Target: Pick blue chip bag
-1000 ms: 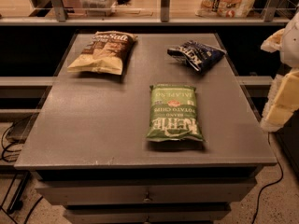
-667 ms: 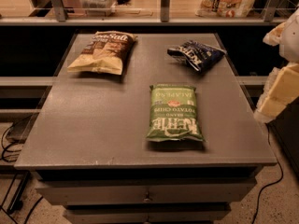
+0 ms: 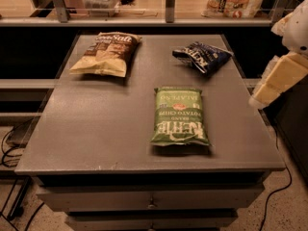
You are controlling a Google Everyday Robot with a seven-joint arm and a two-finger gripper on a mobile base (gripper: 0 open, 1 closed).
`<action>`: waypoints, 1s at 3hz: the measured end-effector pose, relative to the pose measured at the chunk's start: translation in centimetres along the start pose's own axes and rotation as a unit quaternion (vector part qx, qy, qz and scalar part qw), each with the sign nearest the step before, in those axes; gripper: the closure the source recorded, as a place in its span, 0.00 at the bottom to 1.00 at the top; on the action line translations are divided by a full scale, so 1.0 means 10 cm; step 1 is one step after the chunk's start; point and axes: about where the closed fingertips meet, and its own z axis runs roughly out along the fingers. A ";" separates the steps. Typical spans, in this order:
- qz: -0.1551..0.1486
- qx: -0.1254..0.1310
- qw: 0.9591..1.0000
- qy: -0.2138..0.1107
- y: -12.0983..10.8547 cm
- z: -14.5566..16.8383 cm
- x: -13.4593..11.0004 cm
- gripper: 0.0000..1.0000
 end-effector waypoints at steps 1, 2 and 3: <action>0.034 -0.014 0.999 -0.036 -0.04 0.12 -0.09 0.00; 0.078 -0.037 0.991 -0.106 -0.22 0.40 -0.42 0.00; 0.108 -0.049 0.981 -0.155 -0.40 0.69 -0.71 0.00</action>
Offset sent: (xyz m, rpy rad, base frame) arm 0.0987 0.0650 -0.0160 0.4879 0.0053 -0.0561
